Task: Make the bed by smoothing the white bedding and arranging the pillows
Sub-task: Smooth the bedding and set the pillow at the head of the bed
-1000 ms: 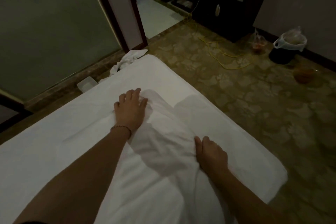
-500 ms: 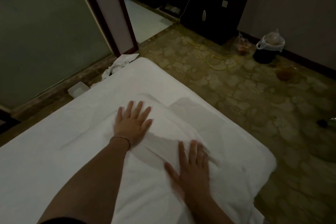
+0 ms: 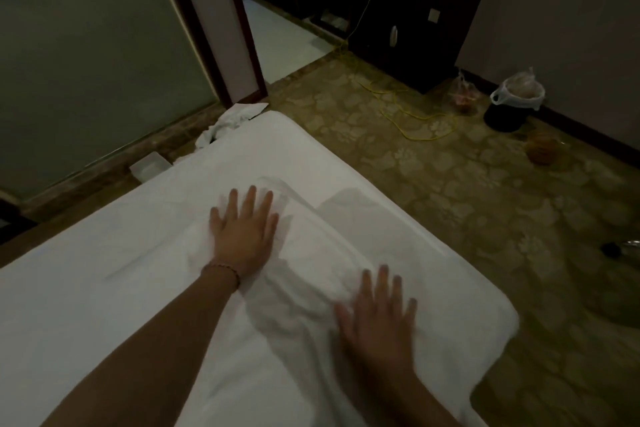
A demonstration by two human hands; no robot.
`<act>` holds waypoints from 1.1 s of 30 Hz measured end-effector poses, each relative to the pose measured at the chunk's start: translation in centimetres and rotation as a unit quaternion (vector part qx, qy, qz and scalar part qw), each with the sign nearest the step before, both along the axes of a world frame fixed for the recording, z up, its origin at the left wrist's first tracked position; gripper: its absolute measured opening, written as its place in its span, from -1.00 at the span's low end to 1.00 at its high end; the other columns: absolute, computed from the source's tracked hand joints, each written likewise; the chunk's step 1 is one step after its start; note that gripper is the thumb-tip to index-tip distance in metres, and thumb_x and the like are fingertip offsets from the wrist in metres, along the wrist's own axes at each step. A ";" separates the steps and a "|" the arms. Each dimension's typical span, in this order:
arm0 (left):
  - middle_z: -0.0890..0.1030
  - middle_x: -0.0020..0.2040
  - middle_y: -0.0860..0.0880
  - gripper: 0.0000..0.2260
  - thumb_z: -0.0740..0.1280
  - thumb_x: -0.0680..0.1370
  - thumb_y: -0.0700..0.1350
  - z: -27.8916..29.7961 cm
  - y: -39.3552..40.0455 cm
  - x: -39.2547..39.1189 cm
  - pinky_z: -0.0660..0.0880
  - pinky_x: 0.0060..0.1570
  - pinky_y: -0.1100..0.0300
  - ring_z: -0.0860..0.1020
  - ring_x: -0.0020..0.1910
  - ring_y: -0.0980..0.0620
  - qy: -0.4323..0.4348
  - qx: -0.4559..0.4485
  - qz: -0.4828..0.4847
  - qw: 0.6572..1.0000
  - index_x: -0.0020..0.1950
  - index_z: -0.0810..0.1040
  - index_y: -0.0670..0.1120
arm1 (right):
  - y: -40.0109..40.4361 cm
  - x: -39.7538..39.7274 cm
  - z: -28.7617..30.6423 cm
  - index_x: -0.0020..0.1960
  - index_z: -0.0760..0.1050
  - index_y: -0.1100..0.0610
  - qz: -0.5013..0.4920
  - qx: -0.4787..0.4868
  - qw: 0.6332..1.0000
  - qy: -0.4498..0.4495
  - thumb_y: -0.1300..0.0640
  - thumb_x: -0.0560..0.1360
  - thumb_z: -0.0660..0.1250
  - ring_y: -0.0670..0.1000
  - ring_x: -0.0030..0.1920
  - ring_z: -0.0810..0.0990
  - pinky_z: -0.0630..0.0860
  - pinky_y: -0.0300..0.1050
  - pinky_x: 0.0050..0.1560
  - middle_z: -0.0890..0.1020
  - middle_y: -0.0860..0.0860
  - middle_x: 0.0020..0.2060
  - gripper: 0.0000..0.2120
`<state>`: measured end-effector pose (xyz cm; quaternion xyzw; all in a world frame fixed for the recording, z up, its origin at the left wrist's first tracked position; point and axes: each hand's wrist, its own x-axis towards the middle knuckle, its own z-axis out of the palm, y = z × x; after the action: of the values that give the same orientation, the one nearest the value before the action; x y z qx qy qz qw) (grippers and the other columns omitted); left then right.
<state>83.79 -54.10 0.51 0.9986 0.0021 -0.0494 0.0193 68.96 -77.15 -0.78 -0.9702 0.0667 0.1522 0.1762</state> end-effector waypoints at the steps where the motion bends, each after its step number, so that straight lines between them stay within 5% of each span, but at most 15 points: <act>1: -0.03 0.64 0.03 -0.49 -0.18 0.65 0.22 0.1 -0.3 -0.4 -0.10 0.47 -0.30 -0.10 0.60 -0.13 -0.002 0.006 -0.018 1.000 0.61 -0.04 0.20 | 1.9 0.3 0.1 0.60 -0.26 -0.06 0.047 0.015 0.999 -0.021 -0.37 0.56 -0.25 0.20 0.57 -0.29 -0.27 0.31 0.49 -0.31 0.06 0.57 -0.29; 4: -0.06 0.64 0.05 -0.48 -0.22 0.64 0.25 -0.3 1.8 -1.9 -0.12 0.49 -0.29 -0.12 0.61 -0.10 0.019 0.031 -0.028 0.999 0.61 -0.09 0.21 | 3.0 0.2 -1.4 0.53 -0.42 -0.24 0.113 -0.003 0.994 0.007 -0.47 0.52 -0.25 0.22 0.54 -0.37 -0.30 0.39 0.45 -0.43 -0.03 0.53 -0.30; 8: -0.01 0.64 0.03 -0.44 -0.22 0.62 0.30 -0.7 8.1 -3.6 -0.10 0.50 -0.25 -0.05 0.60 -0.14 0.069 0.002 0.108 0.992 0.61 -0.12 0.21 | -0.5 0.0 -3.3 0.45 -0.57 -0.24 0.034 -0.033 0.995 0.083 -0.55 0.37 -0.39 0.24 0.56 -0.26 -0.18 0.41 0.46 -0.35 0.04 0.57 -0.22; 10: 0.21 0.58 -0.02 -0.45 -0.19 0.61 0.31 -0.3 9.9 -4.2 0.03 0.49 -0.23 0.16 0.55 -0.14 0.057 -0.043 0.138 0.988 0.59 0.03 0.19 | -0.5 0.8 -3.1 0.55 -0.44 -0.11 0.039 -0.043 0.993 0.099 -0.55 0.35 -0.42 0.25 0.57 -0.22 -0.14 0.44 0.45 -0.29 0.10 0.58 -0.11; 14: 0.47 0.43 -0.08 -0.47 -0.05 0.65 0.26 1.2 13.5 -4.8 0.26 0.39 -0.13 0.43 0.37 -0.14 0.005 -0.120 0.200 0.972 0.53 0.30 0.04 | 2.7 5.1 -0.6 0.55 0.22 0.22 0.138 -0.042 0.989 -0.027 -0.44 0.53 -0.24 0.32 0.54 0.11 0.13 0.53 0.36 0.15 0.23 0.56 -0.09; 18: 0.53 0.37 -0.07 -0.40 0.00 0.60 0.32 2.5 19.0 -6.7 0.35 0.33 -0.05 0.47 0.33 -0.12 0.005 -0.195 0.266 0.944 0.41 0.48 -0.02 | 9.8 11.8 3.2 0.59 0.11 0.07 0.292 0.032 0.951 -0.096 -0.44 0.50 -0.26 0.12 0.59 -0.12 -0.12 0.24 0.52 0.04 0.06 0.60 -0.15; 25: 0.63 0.11 -0.04 -0.52 0.10 0.63 0.26 1.4 24.7 -10.4 0.44 0.17 0.02 0.54 0.09 -0.07 0.070 -0.275 0.309 0.908 0.14 0.62 -0.06 | 21.7 22.5 3.1 0.53 0.24 0.00 0.468 0.031 0.881 -0.062 -0.39 0.57 -0.03 0.05 0.55 0.13 0.00 0.08 0.53 0.26 0.00 0.53 -0.31; 28: 0.64 0.01 0.00 -0.61 0.16 0.65 0.19 -0.4 25.5 -9.9 0.44 0.06 0.11 0.56 0.03 -0.02 0.069 -0.289 0.298 0.907 0.06 0.63 -0.06 | 23.4 25.4 3.0 0.20 0.52 -0.08 0.469 0.000 0.882 0.037 -0.47 0.52 -0.08 0.07 0.25 0.50 0.32 0.08 0.32 0.58 0.00 0.22 -0.37; 30: 0.64 -0.05 0.01 -0.58 0.16 0.63 0.24 -1.5 25.7 -9.3 0.42 0.00 0.12 0.56 -0.02 0.01 0.060 -0.298 0.312 0.900 -0.01 0.62 -0.05 | 23.7 26.3 2.7 -0.11 0.51 -0.06 0.464 -0.029 0.884 0.041 -0.51 0.49 -0.10 0.04 0.02 0.56 0.42 0.06 0.16 0.60 -0.05 -0.07 -0.37; 33: 0.62 -0.27 -0.07 -0.39 0.09 0.60 0.33 -3.2 26.0 -9.3 0.47 -0.11 0.07 0.56 -0.21 -0.03 0.033 -0.277 0.318 0.906 -0.22 0.56 -0.17 | 24.1 26.5 1.6 -0.26 0.48 0.01 0.461 -0.043 0.886 0.015 -0.52 0.48 -0.10 0.03 -0.15 0.56 0.49 0.03 0.04 0.56 -0.07 -0.26 -0.32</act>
<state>74.48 -28.06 -2.68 0.8972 0.3067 -0.0721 0.3094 95.44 -53.01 0.85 -0.8960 -0.3785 0.2280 0.0433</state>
